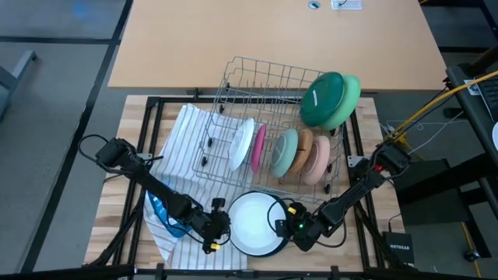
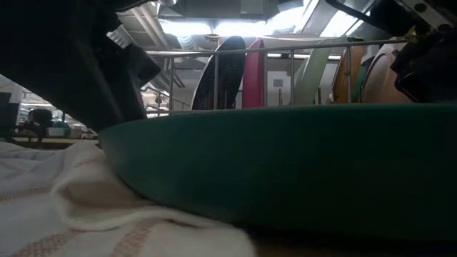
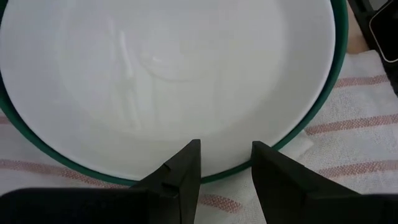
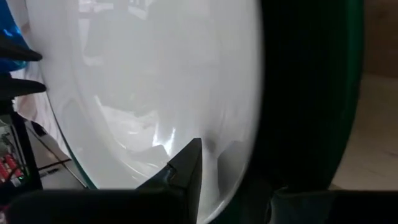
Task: Sort dishes
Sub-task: Put the white plate in the dish rack
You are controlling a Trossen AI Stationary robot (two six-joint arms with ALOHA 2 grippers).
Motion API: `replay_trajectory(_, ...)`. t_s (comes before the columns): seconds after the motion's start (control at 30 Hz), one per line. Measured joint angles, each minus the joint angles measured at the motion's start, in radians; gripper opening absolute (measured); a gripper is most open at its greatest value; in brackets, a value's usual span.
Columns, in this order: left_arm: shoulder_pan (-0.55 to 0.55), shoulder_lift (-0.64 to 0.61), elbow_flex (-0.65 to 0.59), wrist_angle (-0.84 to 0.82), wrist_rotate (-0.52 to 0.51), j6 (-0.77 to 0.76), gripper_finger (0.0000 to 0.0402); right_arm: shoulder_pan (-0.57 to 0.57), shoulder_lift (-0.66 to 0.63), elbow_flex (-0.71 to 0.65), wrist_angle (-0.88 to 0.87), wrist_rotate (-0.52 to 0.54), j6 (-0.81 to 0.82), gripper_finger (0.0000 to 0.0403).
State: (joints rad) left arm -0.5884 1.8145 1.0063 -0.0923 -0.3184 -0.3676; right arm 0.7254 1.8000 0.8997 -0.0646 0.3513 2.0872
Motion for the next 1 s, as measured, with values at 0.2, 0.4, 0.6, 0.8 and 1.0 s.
replay_trajectory(0.2,0.001,0.001,-0.001,0.005,-0.019,-0.002,0.0127,0.0,0.006,0.0,0.019,0.052,-0.003,0.0081)
replay_trajectory(0.4,0.004,0.005,-0.003,0.006,-0.04,-0.002,0.0127,-0.002,0.007,0.001,0.022,0.111,-0.043,0.0026)
replay_trajectory(0.6,0.004,0.004,-0.002,0.03,-0.031,0.003,0.0127,0.0,0.007,0.002,0.026,0.112,-0.051,0.0027)
replay_trajectory(0.8,0.002,-0.021,-0.002,0.03,-0.028,0.002,0.0127,0.0,0.007,0.001,0.04,0.12,-0.078,0.0016)
replay_trajectory(1.0,-0.005,-0.098,-0.002,0.029,-0.028,-0.002,0.0127,0.0,0.007,0.001,0.059,0.144,-0.13,0.0016)
